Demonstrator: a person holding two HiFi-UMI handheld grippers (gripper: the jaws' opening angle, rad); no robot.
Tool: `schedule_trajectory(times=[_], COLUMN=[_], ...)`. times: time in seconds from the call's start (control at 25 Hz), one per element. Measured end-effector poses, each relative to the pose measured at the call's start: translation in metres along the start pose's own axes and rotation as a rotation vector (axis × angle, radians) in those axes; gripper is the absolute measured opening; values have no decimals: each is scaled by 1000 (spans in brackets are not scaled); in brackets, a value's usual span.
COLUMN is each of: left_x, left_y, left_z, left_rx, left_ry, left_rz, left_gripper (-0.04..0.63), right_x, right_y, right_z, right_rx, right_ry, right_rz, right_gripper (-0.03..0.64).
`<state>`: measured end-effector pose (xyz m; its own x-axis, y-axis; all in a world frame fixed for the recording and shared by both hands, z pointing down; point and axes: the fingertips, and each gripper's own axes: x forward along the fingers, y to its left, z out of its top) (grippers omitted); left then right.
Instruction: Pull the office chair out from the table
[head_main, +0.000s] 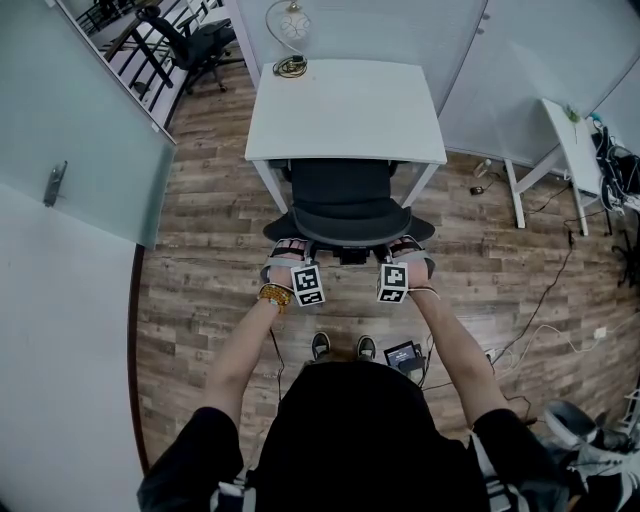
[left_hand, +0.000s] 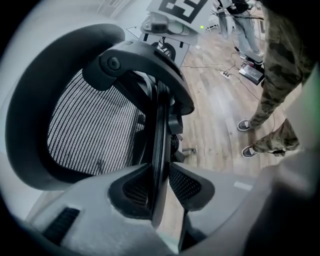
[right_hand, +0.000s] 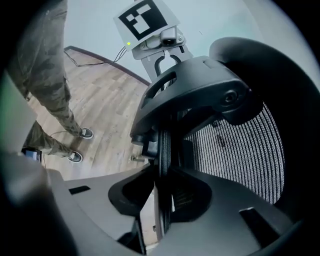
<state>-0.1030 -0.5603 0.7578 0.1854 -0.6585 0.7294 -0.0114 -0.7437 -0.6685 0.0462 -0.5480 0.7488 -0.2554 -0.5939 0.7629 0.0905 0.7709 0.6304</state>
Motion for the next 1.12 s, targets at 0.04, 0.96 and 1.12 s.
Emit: schedule_trajectory(times=[0.04, 0.96, 1.12], left_x=[0, 6, 6], left_y=[0, 2, 0], left_z=[-2, -21, -22], left_rx=[2, -22, -15], left_ry=[4, 61, 65], left_rz=[0, -35, -41], left_gripper=[117, 117, 117], right_x=[0, 8, 7], right_y=[0, 1, 3], right_z=[2, 19, 20], right_rx=[2, 51, 52], right_ry=[0, 38, 40], right_rz=[3, 25, 29], right_gripper=[75, 74, 74])
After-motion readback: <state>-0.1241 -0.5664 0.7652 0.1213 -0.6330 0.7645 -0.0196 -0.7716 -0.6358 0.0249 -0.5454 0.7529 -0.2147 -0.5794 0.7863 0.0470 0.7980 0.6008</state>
